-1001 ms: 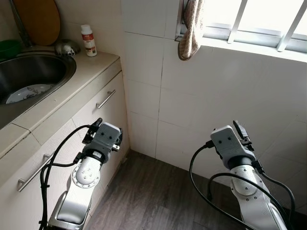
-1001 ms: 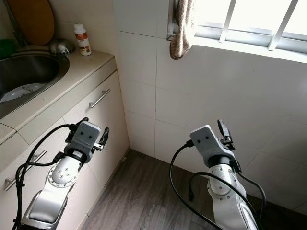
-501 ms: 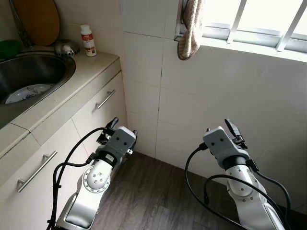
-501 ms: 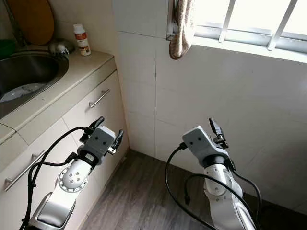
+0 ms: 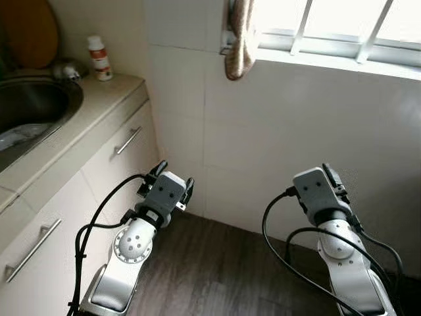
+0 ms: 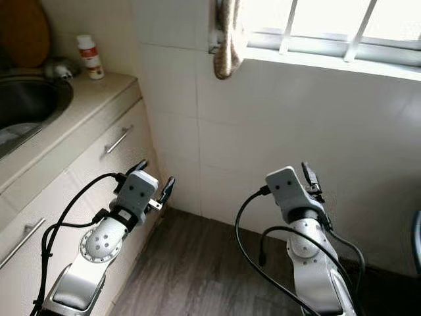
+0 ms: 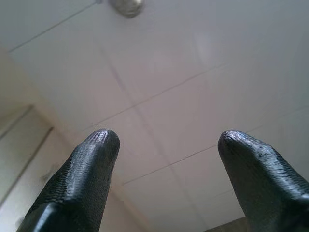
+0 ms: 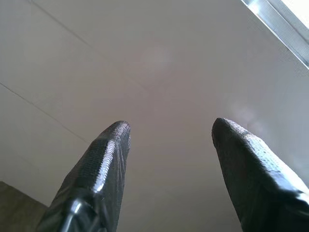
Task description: Kitchen organization
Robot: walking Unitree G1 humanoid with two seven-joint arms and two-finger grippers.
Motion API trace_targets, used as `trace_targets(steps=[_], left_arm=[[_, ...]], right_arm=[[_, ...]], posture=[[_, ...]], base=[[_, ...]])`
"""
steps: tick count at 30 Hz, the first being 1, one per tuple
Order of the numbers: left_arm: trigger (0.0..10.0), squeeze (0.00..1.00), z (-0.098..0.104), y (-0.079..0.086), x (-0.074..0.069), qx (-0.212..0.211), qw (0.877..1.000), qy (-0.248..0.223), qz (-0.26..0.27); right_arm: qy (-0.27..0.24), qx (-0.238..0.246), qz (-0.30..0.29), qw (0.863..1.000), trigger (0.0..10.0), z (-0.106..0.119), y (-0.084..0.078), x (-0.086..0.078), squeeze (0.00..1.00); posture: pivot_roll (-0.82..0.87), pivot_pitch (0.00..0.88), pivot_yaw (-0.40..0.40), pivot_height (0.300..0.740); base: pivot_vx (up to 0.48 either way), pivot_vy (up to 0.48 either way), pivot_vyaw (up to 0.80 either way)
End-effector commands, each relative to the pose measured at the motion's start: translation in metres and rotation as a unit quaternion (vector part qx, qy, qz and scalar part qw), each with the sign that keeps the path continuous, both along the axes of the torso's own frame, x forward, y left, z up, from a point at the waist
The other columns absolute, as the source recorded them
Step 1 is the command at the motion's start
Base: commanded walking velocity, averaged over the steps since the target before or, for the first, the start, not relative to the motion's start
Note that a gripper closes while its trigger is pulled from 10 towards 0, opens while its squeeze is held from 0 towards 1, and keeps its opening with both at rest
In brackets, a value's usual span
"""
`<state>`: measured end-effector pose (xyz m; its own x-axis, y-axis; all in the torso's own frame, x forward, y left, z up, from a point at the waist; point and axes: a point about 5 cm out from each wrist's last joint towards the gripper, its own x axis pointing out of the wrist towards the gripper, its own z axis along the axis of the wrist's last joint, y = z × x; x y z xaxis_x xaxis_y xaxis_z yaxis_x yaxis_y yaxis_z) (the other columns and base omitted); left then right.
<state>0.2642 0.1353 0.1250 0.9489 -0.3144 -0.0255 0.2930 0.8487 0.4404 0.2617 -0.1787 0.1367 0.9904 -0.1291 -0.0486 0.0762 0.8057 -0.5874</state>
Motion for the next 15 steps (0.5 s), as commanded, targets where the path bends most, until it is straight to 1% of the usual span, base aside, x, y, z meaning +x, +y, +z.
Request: trace_targets(steps=[1, 10, 15], left_arm=[[10.0, 0.00, 0.0001, -0.0041, 0.0009, -0.003, 1.000, -0.001, -0.010], [10.0, 0.00, -0.0009, -0.0079, 0.0012, -0.008, 1.000, -0.001, -0.015], [10.0, 0.00, -0.0009, -0.0079, 0.0013, -0.011, 1.000, -0.003, -0.015]], right_arm=[[0.002, 0.007, -0.003, 1.000, 10.0, 0.0004, -0.0001, 0.0008, 0.00], [0.003, 0.019, 0.005, 1.000, 10.0, -0.0002, 0.0059, 0.0028, 0.00], [0.002, 0.023, 0.006, 1.000, 10.0, -0.0011, 0.0073, 0.0025, 0.00]], posture=[[0.06, 0.000, -0.031, 0.740], [0.07, 0.000, -0.038, 0.740], [0.07, 0.000, -0.038, 0.740]], base=[[0.000, 0.000, -0.80], [0.000, 0.000, -0.80], [0.000, -0.263, -0.80]])
